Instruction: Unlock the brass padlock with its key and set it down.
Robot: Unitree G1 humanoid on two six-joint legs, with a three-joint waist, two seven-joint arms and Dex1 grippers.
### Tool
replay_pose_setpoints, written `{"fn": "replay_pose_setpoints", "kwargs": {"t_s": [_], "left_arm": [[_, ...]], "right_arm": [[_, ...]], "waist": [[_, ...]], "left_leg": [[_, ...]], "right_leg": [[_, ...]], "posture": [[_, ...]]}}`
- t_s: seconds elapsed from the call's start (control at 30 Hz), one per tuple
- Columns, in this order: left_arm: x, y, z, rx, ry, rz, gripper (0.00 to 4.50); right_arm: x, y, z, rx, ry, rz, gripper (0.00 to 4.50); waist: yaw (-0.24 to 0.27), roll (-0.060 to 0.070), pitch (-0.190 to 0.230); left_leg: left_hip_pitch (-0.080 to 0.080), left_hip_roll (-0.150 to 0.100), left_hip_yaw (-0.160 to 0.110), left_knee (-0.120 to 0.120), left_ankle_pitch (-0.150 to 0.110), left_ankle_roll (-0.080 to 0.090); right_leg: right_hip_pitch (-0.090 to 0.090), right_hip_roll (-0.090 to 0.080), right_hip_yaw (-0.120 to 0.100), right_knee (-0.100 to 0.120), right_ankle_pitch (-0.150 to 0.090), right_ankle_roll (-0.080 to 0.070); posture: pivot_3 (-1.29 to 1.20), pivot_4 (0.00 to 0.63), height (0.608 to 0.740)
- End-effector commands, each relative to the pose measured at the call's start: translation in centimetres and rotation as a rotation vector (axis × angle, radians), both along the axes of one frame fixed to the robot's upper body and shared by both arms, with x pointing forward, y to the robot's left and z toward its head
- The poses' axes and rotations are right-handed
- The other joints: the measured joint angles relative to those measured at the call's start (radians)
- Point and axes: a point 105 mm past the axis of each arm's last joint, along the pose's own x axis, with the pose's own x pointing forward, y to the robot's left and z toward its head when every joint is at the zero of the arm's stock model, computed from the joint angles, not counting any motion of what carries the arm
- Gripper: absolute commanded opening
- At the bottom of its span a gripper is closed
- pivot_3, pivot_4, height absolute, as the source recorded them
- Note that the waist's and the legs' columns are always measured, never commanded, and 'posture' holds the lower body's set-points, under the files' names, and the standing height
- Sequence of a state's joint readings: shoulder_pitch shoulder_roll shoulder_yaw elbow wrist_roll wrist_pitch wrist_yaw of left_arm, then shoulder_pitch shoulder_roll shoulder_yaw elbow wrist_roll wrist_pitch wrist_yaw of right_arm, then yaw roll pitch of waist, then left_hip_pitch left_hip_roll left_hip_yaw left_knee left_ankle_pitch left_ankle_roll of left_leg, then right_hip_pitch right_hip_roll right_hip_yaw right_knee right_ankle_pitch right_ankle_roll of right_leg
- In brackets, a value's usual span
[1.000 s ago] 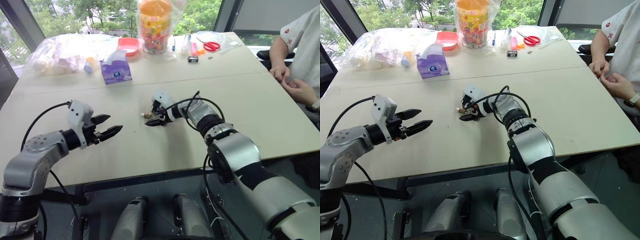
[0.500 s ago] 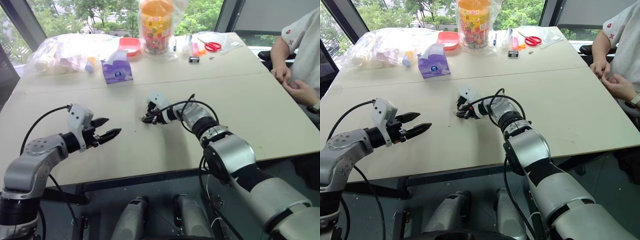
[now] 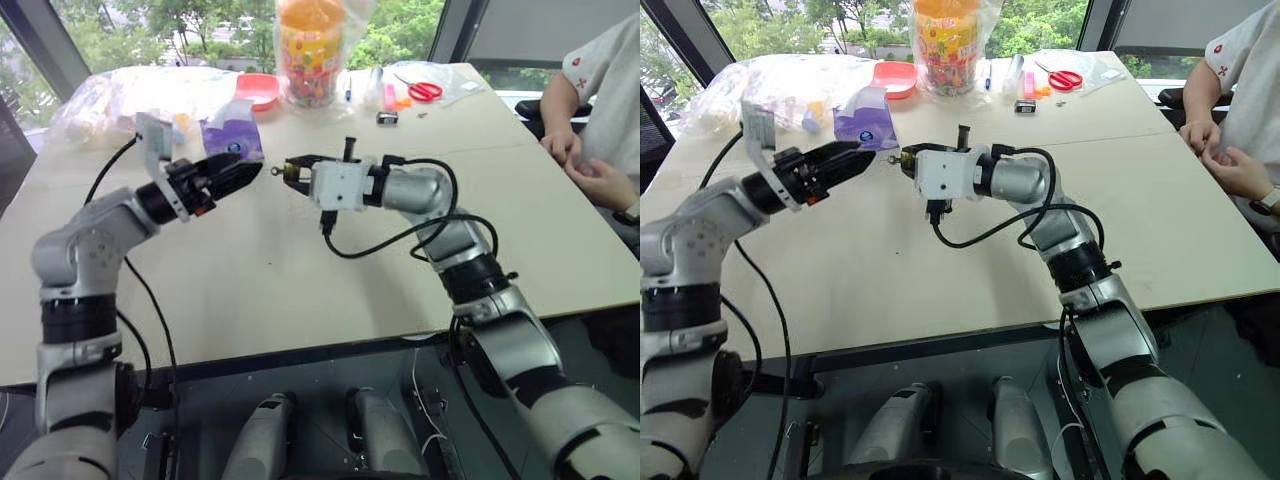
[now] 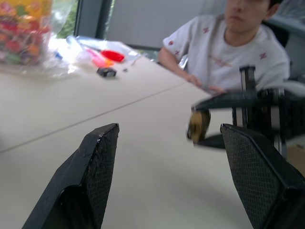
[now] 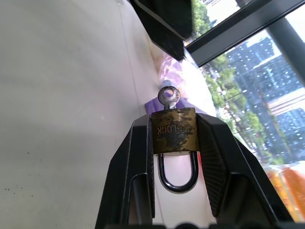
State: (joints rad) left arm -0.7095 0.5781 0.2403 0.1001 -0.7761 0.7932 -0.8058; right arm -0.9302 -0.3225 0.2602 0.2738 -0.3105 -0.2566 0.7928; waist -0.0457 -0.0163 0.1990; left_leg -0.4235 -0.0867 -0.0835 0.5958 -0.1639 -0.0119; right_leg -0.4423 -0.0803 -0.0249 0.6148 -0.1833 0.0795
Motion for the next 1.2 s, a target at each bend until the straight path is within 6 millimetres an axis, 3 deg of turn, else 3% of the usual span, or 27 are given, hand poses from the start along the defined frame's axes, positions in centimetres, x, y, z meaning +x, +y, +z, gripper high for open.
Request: {"fn": "replay_pose_setpoints", "kwargs": {"t_s": [0.03, 0.4, 0.57, 0.7, 0.73, 1.03, 1.2], "left_arm": [[0.5, -0.8, 1.5, 0.008, -0.053, -0.065, 3.57], [1.1, -2.1, 1.8, 0.035, -0.068, -0.175, 3.57], [1.0, -2.5, 2.1, 0.020, -0.077, -0.204, 1.90], [0.8, -2.8, 2.3, 0.022, -0.083, -0.227, 0.18], [0.7, -2.8, 2.2, 0.029, -0.082, -0.231, 0.03], [0.3, -3.2, 0.2, 0.250, -0.140, -0.260, 0.03], [0.9, -3.3, -0.2, 0.424, -0.313, -0.210, 0.03]], "right_arm": [[-0.9, 0.0, 3.0, 0.042, -0.123, -0.015, 0.73], [-1.5, -0.3, 3.5, 0.044, -0.137, -0.041, 0.73], [-1.8, -0.1, 3.1, 0.037, -0.122, -0.033, 0.73], [-2.0, 0.1, 2.8, 0.034, -0.107, -0.028, 0.73], [-2.0, 0.1, 2.8, 0.033, -0.105, -0.028, 0.73], [-1.9, 0.1, 2.9, 0.044, -0.080, -0.032, 0.73], [-1.9, 0.1, 3.0, 0.052, -0.060, -0.031, 0.73]], "waist": [[0.004, 0.000, 0.000], [0.007, 0.000, 0.000], [0.007, 0.000, 0.000], [0.007, 0.000, 0.000], [0.007, 0.000, 0.000], [0.007, 0.000, 0.000], [0.008, 0.000, 0.000]], "left_leg": [[0.000, 0.000, -0.001, 0.000, 0.000, 0.000], [0.000, 0.000, -0.001, 0.001, 0.001, 0.000], [0.000, 0.000, -0.001, 0.001, 0.001, 0.000], [0.000, 0.000, -0.001, 0.001, 0.001, 0.000], [0.000, 0.000, -0.001, 0.001, 0.001, 0.000], [0.000, 0.000, -0.001, 0.001, 0.001, 0.000], [0.000, 0.000, -0.001, 0.001, 0.001, 0.000]], "right_leg": [[0.001, 0.000, 0.000, 0.000, 0.000, 0.000], [0.001, 0.000, 0.000, 0.000, 0.000, -0.001], [0.001, 0.000, -0.001, 0.000, 0.000, -0.001], [0.001, 0.000, -0.001, 0.000, 0.000, -0.001], [0.001, 0.000, -0.001, 0.000, 0.000, -0.001], [0.001, 0.000, -0.001, 0.000, 0.000, -0.002], [0.001, -0.001, -0.001, -0.001, -0.001, -0.003]], "posture": [[0.00, 0.150, 0.740], [0.00, 0.150, 0.740], [0.00, 0.150, 0.740], [0.00, 0.150, 0.740], [0.00, 0.150, 0.740], [0.00, 0.150, 0.740], [0.00, 0.150, 0.740]]}}
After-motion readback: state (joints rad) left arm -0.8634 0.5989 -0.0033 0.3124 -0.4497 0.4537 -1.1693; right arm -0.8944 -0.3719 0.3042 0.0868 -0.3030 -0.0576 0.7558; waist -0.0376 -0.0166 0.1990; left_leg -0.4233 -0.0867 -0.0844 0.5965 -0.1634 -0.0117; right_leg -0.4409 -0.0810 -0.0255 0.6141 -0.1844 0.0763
